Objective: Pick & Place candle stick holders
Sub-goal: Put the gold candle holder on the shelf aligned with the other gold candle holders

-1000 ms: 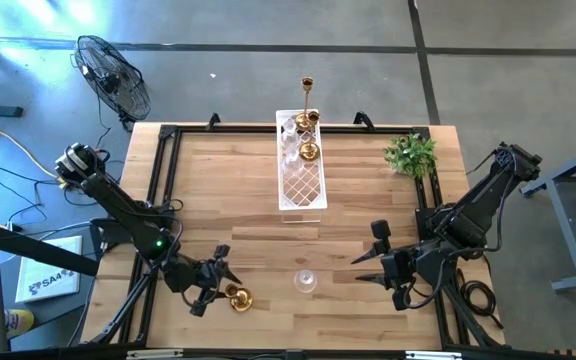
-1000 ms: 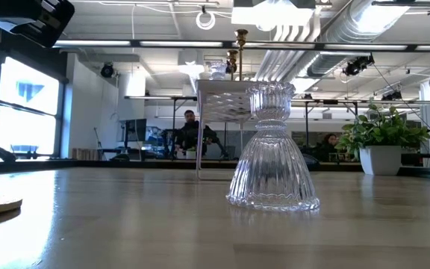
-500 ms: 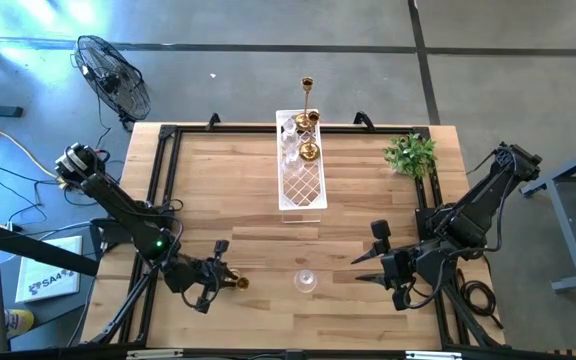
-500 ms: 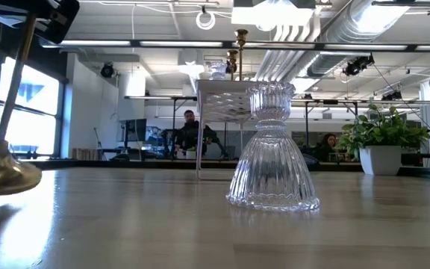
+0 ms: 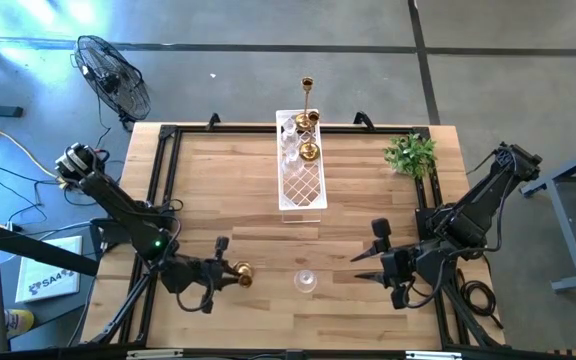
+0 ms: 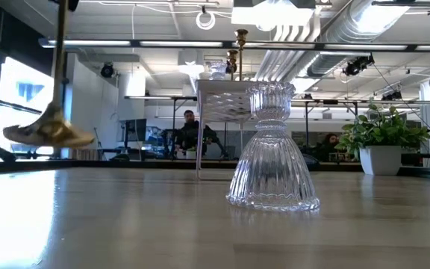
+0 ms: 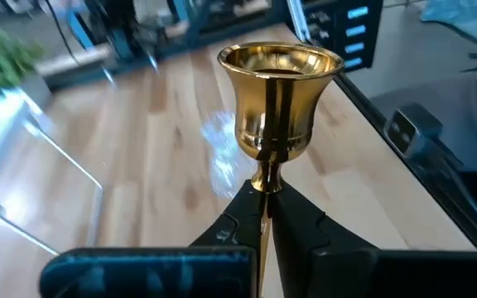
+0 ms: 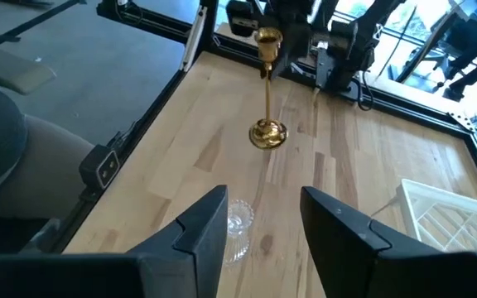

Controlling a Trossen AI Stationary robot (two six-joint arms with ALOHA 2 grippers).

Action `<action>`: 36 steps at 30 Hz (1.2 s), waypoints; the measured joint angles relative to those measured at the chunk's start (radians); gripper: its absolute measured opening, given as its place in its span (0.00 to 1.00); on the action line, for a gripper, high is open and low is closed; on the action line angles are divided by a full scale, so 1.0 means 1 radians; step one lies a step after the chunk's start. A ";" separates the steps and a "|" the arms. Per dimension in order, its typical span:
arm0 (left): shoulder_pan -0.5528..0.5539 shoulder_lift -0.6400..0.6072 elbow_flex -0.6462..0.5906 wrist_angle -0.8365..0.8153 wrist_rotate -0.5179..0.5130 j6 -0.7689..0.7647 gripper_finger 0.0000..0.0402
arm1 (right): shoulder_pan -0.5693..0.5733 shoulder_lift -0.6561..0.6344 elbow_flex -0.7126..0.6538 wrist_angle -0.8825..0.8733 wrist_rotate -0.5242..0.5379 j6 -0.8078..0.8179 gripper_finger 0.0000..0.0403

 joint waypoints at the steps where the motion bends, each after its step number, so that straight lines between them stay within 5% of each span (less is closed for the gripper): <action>1: 0.000 0.000 0.014 -0.001 -0.012 0.028 0.01 | -0.005 0.000 0.000 0.000 0.005 0.011 0.37; 6: 0.020 -0.005 0.071 0.027 -0.063 0.169 0.01 | -0.038 0.000 0.000 -0.006 0.075 0.075 0.37; 13: 0.118 -0.010 0.118 0.101 0.027 0.295 0.01 | -0.092 0.013 -0.048 0.055 0.071 0.071 0.37; 26: 0.352 -0.010 0.118 0.285 0.368 0.353 0.01 | -0.172 0.014 -0.405 0.865 0.007 -0.427 0.37; 36: 0.431 0.029 0.118 0.531 0.534 0.387 0.01 | -0.255 0.013 -0.523 1.145 -0.072 -0.472 0.37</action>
